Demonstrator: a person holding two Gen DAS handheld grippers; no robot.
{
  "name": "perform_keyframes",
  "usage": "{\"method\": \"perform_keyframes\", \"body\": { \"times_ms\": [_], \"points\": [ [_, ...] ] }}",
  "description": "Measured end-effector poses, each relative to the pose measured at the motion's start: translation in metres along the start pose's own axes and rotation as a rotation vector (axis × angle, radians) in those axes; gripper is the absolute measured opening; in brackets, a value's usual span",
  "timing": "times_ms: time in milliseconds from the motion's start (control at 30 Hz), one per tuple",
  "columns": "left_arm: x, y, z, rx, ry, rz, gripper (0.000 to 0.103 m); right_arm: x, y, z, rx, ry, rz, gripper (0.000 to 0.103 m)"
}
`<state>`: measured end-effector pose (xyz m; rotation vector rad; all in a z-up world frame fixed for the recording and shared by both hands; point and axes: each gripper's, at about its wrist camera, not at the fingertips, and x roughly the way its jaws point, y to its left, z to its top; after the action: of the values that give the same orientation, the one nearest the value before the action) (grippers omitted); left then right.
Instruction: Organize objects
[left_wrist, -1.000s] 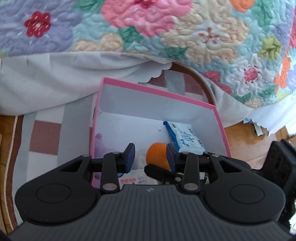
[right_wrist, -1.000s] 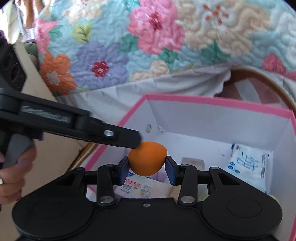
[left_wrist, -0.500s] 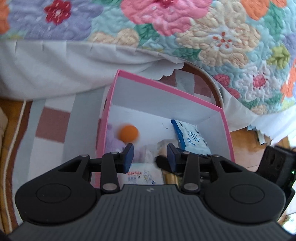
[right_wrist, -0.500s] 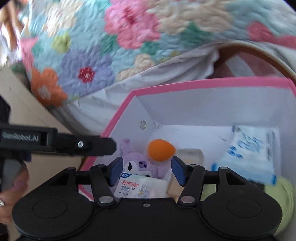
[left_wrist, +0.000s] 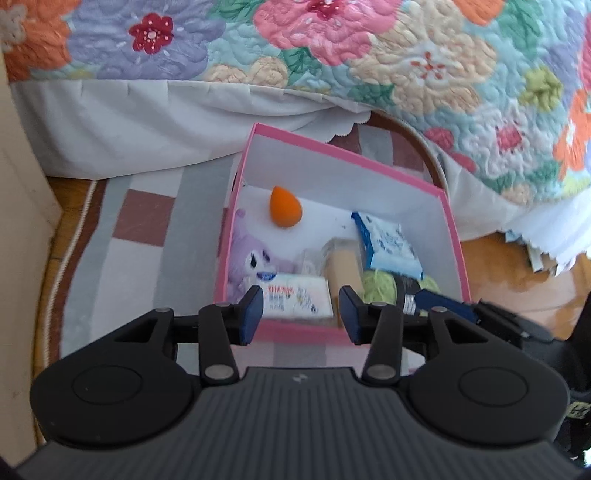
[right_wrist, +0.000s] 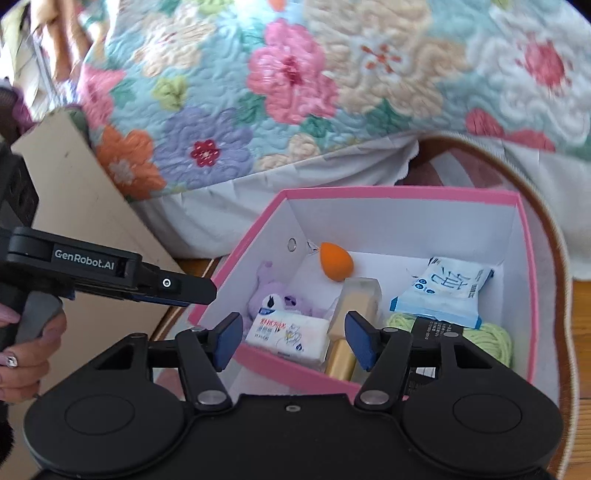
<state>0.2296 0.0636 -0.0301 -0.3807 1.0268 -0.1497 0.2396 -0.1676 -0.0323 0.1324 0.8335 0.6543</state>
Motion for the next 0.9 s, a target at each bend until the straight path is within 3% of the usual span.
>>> {"method": "perform_keyframes", "body": {
  "times_ms": [400,600,900],
  "points": [
    [-0.080,-0.029,-0.024,0.069,-0.052,0.082,0.058,-0.086,0.043,0.006,-0.107,-0.056,-0.103,0.072],
    [-0.120,-0.039,-0.037,0.094,-0.060,0.079,0.063,-0.129,0.058,0.004,-0.090,-0.073,-0.161,0.077],
    [-0.147,-0.056,-0.069,0.129,-0.046,0.091,0.075,-0.174,0.073,-0.018,-0.046,-0.065,-0.237,0.086]
  ]
}}
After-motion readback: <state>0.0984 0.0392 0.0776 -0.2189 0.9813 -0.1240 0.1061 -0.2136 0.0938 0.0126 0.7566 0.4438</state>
